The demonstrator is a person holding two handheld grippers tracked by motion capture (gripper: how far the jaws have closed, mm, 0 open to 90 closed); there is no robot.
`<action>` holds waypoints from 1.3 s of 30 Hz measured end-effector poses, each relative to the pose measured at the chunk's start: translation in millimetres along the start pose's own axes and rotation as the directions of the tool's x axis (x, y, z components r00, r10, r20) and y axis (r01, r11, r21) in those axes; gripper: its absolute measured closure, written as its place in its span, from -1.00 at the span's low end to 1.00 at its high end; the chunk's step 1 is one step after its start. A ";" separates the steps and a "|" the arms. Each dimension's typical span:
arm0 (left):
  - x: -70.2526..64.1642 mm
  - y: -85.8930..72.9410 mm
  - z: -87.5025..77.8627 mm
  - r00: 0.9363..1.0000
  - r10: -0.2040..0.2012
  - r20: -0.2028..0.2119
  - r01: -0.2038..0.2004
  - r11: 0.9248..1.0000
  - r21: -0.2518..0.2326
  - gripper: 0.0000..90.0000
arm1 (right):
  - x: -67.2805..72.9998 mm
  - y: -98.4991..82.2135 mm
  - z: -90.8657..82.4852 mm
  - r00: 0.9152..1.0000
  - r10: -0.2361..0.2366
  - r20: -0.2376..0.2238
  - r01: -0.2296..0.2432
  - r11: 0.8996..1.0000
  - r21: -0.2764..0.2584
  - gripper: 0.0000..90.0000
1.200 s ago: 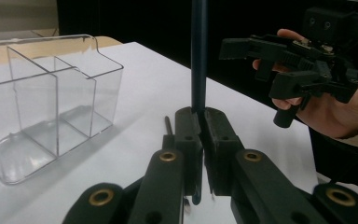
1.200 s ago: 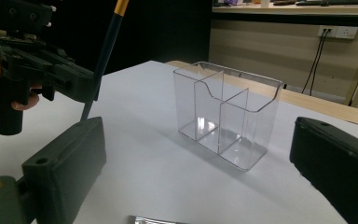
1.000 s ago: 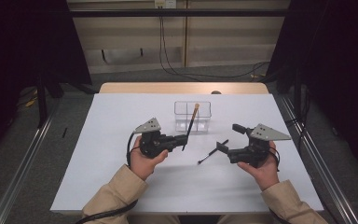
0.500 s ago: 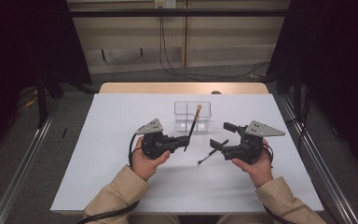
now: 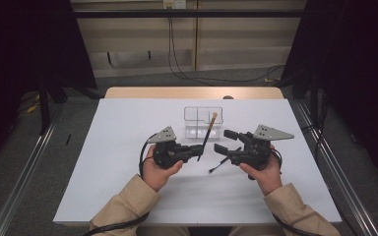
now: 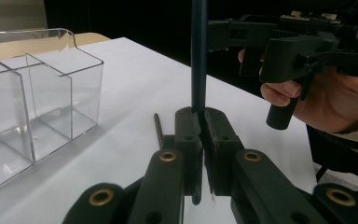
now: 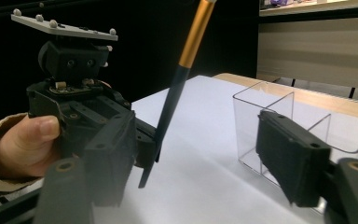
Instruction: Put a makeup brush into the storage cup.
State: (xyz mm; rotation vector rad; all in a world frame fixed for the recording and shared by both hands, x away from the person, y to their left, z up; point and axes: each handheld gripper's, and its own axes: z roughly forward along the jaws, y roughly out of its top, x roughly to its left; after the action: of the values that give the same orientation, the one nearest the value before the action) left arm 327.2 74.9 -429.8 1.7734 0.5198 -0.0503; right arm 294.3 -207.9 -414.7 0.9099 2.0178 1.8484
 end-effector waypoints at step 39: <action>-3.9 -3.1 4.8 0.998 -0.001 0.059 0.002 1.000 -0.027 0.76 | 2.2 2.3 20.5 0.988 0.063 -0.141 -0.064 0.998 -0.005 0.86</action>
State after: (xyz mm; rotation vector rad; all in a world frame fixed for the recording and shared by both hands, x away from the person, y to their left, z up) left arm 323.7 69.8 -432.8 1.7398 0.4768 -0.0962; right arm 305.0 -190.2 -415.3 0.8732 2.0822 2.0073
